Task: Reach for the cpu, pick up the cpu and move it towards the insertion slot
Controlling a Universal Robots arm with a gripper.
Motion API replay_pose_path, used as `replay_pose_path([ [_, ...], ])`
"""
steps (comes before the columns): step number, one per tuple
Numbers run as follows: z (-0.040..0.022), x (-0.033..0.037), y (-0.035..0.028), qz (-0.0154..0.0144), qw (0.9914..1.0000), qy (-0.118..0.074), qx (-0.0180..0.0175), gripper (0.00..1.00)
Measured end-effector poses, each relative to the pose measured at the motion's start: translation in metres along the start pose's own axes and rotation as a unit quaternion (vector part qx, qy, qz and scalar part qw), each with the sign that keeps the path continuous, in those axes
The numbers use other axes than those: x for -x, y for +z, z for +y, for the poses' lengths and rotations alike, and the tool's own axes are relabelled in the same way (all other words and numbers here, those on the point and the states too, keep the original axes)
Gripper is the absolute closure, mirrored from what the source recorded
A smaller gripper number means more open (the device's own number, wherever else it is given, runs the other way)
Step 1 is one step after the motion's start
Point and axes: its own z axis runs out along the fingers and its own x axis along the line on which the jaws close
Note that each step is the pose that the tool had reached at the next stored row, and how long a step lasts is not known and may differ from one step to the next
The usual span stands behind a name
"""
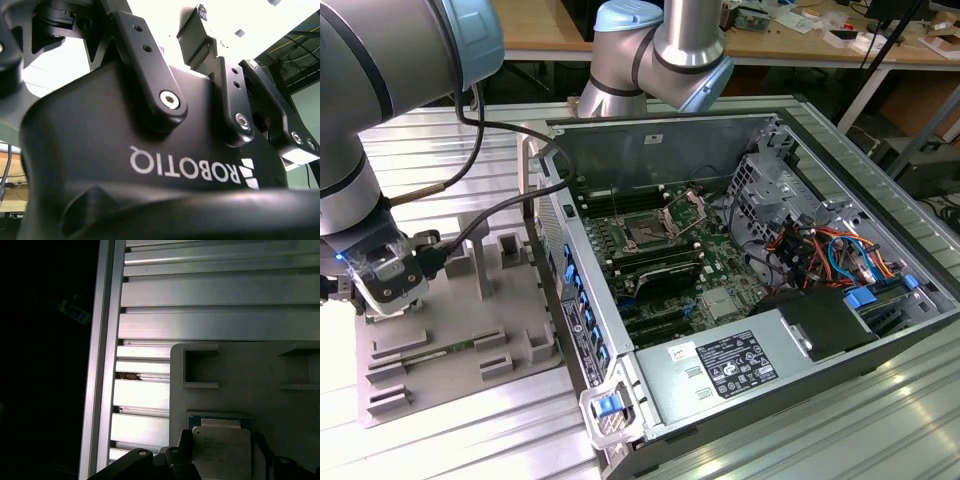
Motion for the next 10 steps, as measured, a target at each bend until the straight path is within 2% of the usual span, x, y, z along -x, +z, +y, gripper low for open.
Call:
replay_pose_path([
  [10,0.0003,0.0000,-0.0027,0.0000,1.00000,0.000,0.0003,0.45],
])
